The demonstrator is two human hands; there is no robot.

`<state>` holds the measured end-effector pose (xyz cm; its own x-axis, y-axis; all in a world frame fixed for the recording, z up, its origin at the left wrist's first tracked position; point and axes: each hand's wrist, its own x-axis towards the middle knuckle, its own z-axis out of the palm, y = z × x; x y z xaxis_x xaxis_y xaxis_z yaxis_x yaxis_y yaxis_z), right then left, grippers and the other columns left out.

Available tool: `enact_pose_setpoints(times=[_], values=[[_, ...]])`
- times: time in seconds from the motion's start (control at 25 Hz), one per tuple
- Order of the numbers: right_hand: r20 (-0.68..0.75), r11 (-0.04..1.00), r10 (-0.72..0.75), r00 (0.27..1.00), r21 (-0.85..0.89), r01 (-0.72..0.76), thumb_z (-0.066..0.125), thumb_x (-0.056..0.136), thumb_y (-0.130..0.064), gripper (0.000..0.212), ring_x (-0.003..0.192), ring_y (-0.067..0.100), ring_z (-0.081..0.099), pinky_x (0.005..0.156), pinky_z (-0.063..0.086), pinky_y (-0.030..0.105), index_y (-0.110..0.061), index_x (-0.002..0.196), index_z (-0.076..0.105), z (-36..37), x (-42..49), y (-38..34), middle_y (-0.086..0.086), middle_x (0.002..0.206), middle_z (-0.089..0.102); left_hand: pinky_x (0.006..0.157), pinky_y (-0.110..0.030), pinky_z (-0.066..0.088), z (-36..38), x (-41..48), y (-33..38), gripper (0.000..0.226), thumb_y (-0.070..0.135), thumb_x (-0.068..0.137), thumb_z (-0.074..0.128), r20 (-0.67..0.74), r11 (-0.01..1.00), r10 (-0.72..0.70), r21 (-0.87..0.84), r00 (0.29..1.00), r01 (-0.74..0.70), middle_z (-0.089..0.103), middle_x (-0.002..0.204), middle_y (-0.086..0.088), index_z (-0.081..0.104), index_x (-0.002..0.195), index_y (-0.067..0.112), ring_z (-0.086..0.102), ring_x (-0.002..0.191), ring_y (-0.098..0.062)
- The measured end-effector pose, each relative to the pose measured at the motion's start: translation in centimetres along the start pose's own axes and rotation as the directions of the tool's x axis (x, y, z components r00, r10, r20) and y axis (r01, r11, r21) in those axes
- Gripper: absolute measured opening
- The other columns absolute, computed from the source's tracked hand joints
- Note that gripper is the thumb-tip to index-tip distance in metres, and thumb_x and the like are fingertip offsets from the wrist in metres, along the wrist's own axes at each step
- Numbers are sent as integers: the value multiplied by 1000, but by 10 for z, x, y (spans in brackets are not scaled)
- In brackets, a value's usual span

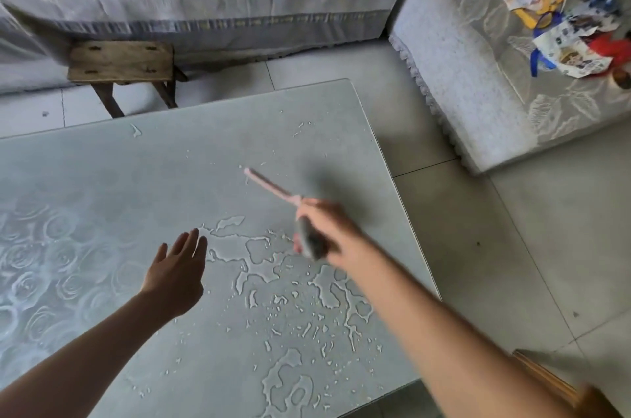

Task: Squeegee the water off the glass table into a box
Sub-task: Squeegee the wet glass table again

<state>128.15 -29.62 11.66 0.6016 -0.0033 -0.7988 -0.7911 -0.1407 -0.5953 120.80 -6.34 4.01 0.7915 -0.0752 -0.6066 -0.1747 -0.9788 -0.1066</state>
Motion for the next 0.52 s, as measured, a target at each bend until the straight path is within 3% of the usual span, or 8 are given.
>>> enact_pose_setpoints(times=[0.08,0.16,0.24,0.28,0.32,0.4,0.44,0.52], values=[[-152,1000,-20,988,-3,20,48,88,-7,20,43,20,51,46,42,26,-11,69,53,-45,19,-39,2,42,47,119,-40,11,2,-1,7,69,18,92,36,5,1000,-9,-9,1000,9,-4,161,-8,5,152,10,1,148,-22],[-208,999,48,977,15,-46,43,88,-4,23,33,16,49,36,36,14,-12,67,50,-76,43,-52,2,35,48,119,-40,10,5,0,14,70,18,91,37,21,999,-41,-30,999,41,-5,161,-9,5,153,10,0,148,-22],[-194,995,100,976,8,-100,43,89,-7,14,42,19,54,38,42,17,-9,80,54,-76,53,-34,8,49,56,120,-39,9,9,2,21,70,17,91,37,39,997,-63,-36,997,64,-6,161,-9,4,153,10,-1,149,-22],[-192,996,69,979,-49,-80,46,89,-11,12,56,21,56,47,48,23,-7,95,55,-64,53,-17,12,65,57,119,-39,9,9,3,25,70,17,92,36,54,997,-69,-40,996,72,-6,161,-8,3,153,11,-1,148,-22],[-195,990,27,980,-128,-53,48,89,-16,23,72,22,56,60,51,29,-6,109,54,-47,48,4,13,81,56,119,-39,9,10,2,28,69,16,92,36,66,996,-79,-46,995,83,-7,161,-8,3,153,11,-1,148,-21],[-147,984,32,989,-167,-56,50,89,-22,43,90,24,57,76,48,32,-7,130,45,-10,26,43,13,98,56,120,-38,8,8,1,36,69,16,92,35,86,992,-107,-60,991,113,-7,161,-8,3,153,11,-2,148,-22],[-68,990,94,993,-97,-100,49,89,-22,44,90,26,58,75,52,33,-10,131,43,6,11,52,13,99,56,120,-38,7,6,-1,40,69,16,91,35,95,990,-120,-66,988,127,-7,161,-8,3,153,11,-2,148,-22],[154,977,183,971,82,-197,46,89,-18,29,72,23,55,50,51,25,-14,117,47,20,-8,45,10,85,51,120,-38,6,-2,-4,41,70,15,91,35,102,986,-136,-79,985,144,-7,161,-8,2,152,11,-3,148,-22]])
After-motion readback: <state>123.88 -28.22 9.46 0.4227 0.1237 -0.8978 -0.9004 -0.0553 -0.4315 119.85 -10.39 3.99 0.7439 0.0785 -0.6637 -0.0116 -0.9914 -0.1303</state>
